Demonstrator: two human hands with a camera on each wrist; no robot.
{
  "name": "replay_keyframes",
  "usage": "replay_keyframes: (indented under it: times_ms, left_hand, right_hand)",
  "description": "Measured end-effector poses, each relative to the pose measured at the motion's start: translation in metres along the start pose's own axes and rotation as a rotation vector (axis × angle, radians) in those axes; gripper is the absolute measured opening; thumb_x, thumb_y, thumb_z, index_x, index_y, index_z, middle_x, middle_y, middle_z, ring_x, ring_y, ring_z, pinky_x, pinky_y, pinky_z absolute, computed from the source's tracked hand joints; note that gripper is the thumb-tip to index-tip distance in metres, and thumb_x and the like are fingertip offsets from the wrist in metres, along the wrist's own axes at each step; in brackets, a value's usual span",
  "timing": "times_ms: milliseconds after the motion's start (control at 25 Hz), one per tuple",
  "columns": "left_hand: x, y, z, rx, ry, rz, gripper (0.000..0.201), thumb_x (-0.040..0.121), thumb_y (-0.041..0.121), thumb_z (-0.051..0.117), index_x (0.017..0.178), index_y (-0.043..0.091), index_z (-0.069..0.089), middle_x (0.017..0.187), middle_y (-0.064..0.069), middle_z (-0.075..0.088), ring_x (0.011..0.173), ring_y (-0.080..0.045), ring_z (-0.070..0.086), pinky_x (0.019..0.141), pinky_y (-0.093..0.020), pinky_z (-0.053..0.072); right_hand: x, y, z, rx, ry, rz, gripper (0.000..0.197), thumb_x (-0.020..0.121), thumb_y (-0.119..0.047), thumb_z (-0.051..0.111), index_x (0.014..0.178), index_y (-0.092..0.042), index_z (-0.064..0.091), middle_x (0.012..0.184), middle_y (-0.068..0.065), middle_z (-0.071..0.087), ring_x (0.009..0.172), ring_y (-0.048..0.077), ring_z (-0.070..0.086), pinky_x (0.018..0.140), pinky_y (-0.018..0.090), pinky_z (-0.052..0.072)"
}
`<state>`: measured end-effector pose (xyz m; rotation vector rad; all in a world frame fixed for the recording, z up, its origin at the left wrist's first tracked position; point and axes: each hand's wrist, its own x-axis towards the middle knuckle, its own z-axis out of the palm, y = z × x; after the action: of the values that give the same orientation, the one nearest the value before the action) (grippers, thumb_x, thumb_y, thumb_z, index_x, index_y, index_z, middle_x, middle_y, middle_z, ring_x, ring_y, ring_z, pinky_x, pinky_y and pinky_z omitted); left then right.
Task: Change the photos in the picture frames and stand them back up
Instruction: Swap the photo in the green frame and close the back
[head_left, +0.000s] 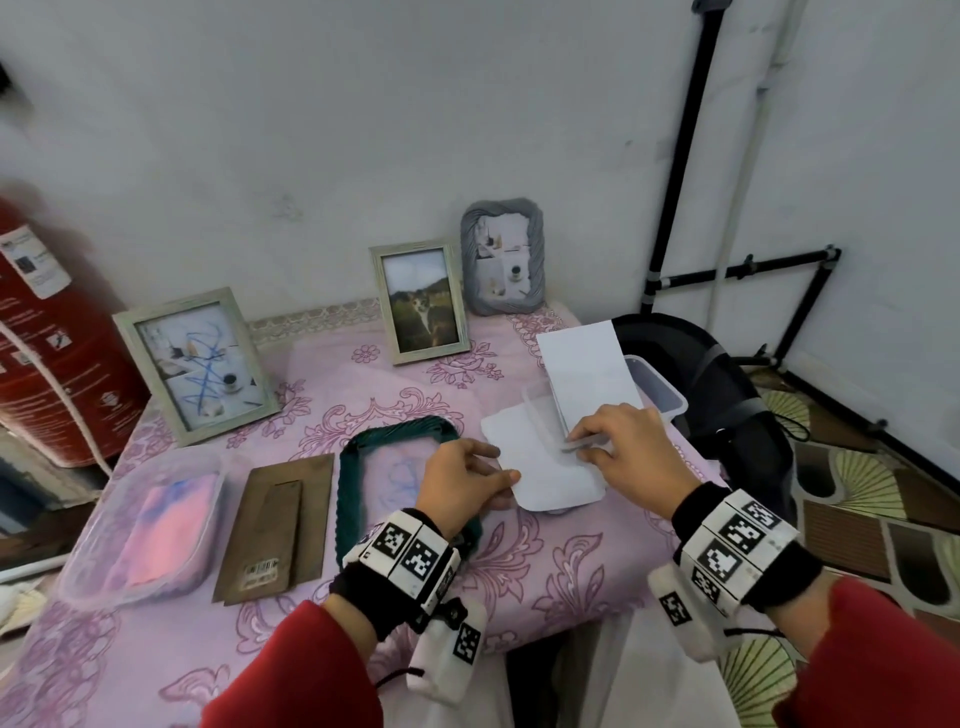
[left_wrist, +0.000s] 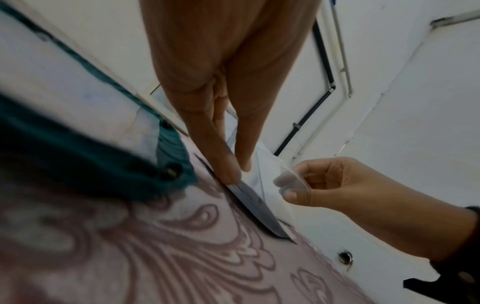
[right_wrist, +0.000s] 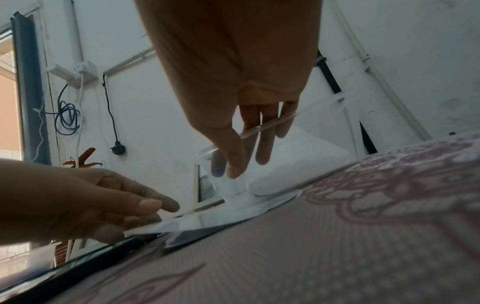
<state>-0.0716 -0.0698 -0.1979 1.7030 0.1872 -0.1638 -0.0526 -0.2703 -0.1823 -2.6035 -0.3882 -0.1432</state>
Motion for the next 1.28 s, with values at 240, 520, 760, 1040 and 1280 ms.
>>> replay_keyframes:
  times_ms: [240,520,760,1040,1280]
  left_hand:
    - [0.007,0.024,-0.003,0.259,0.08,0.204,0.02,0.083,0.007,0.067,0.101,0.002,0.062,0.07,-0.006,0.059,0.064,-0.021,0.057,0.059,-0.026,0.05]
    - [0.042,0.054,0.027,0.357,0.197,0.473,0.014,0.082,0.003,0.064,0.095,0.005,0.068,0.09,-0.005,0.068,0.071,-0.007,0.056,0.069,-0.011,0.047]
    - [0.084,0.065,0.047,0.38,0.204,0.374,0.03,0.081,0.01,0.068,0.109,0.003,0.063,0.097,-0.012,0.067,0.088,-0.021,0.059,0.091,-0.034,0.049]
    - [0.093,0.06,0.055,0.226,0.191,0.311,0.032,0.08,0.007,0.07,0.109,0.007,0.057,0.074,0.001,0.058,0.07,-0.011,0.056,0.069,-0.017,0.046]
    - [0.099,0.057,0.054,0.175,0.18,0.289,0.02,0.078,0.007,0.072,0.084,0.012,0.054,0.064,0.003,0.054,0.062,-0.013,0.05,0.063,-0.019,0.042]
  right_hand:
    - [0.003,-0.004,-0.008,0.267,0.033,0.031,0.035,0.077,0.007,0.049,0.094,-0.012,0.072,0.098,0.005,0.068,0.093,0.019,0.061,0.09,0.032,0.046]
    - [0.046,0.034,-0.033,0.291,0.352,0.183,0.023,0.085,0.001,0.055,0.103,-0.005,0.068,0.099,0.012,0.064,0.089,0.023,0.059,0.087,0.033,0.049]
    - [0.088,0.068,-0.04,0.344,0.263,0.346,0.031,0.079,-0.018,0.072,0.109,-0.01,0.067,0.096,0.006,0.069,0.098,0.022,0.063,0.097,0.041,0.046]
    - [0.098,0.073,-0.037,0.535,0.26,0.357,0.022,0.066,-0.019,0.084,0.082,-0.014,0.07,0.082,0.007,0.071,0.077,0.019,0.065,0.085,0.035,0.053]
    - [0.095,0.071,-0.04,0.582,0.284,0.248,0.016,0.072,-0.006,0.078,0.086,-0.003,0.069,0.079,0.005,0.066,0.065,0.007,0.055,0.064,0.007,0.045]
